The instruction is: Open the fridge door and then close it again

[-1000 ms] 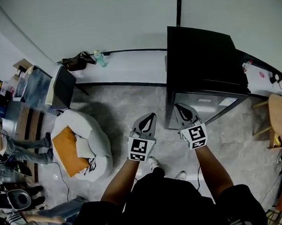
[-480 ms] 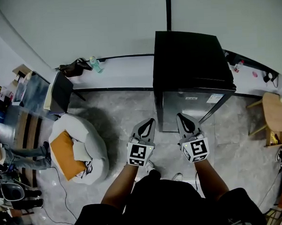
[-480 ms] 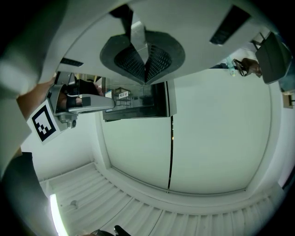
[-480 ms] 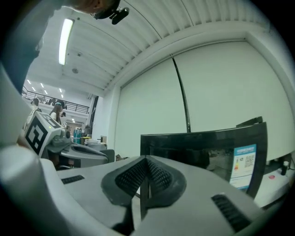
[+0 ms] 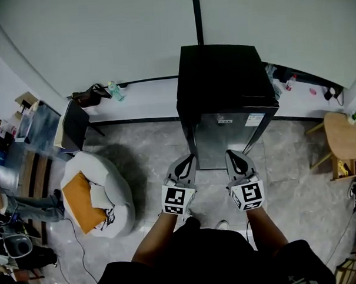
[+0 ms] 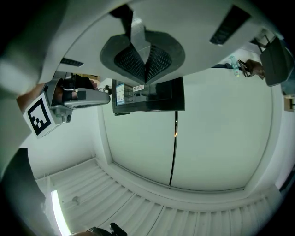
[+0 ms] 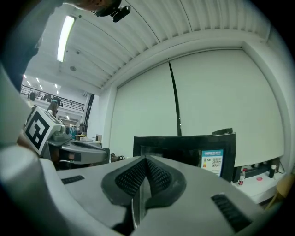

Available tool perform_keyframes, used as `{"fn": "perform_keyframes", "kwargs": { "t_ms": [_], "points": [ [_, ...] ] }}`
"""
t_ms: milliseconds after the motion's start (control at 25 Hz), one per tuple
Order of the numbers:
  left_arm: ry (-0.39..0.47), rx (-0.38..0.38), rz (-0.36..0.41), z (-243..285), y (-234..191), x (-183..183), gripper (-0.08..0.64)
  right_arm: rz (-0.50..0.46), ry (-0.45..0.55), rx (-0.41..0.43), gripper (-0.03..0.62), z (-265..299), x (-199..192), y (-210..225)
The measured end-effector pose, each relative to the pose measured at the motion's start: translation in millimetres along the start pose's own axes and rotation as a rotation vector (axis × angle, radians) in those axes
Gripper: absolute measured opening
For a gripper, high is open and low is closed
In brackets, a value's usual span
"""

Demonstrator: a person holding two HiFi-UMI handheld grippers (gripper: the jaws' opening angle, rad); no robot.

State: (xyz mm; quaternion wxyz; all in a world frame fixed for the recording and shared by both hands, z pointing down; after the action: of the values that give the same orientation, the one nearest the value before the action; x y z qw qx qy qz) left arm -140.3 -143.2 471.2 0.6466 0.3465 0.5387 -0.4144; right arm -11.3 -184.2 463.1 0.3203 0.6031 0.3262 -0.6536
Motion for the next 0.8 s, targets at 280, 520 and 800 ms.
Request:
{"fn": "perform_keyframes", "kwargs": {
  "t_ms": [280,520,800],
  "points": [
    [0.010,0.009,0.001,-7,25,2,0.021,-0.012,0.010,0.001,0.009,-26,4,7],
    [0.013,0.027,-0.004,-18,40,0,0.021,-0.009,0.024,0.032,0.009,-41,5,3],
    [0.014,0.042,0.002,-33,49,1,0.021,0.012,0.025,0.038,0.009,-55,7,-5]
  ]
}}
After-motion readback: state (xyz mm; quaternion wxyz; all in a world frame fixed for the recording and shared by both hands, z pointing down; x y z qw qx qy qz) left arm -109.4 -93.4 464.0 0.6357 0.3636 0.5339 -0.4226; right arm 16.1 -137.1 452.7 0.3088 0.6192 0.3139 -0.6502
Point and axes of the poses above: the fingertips, and each gripper's own axes: z forward along the fingers, y to its right, x out of its top, the point moved 2 cm from there along -z, backward along the fingers, and after that the axes turned 10 degrees about -x, right-handed, at the moved point
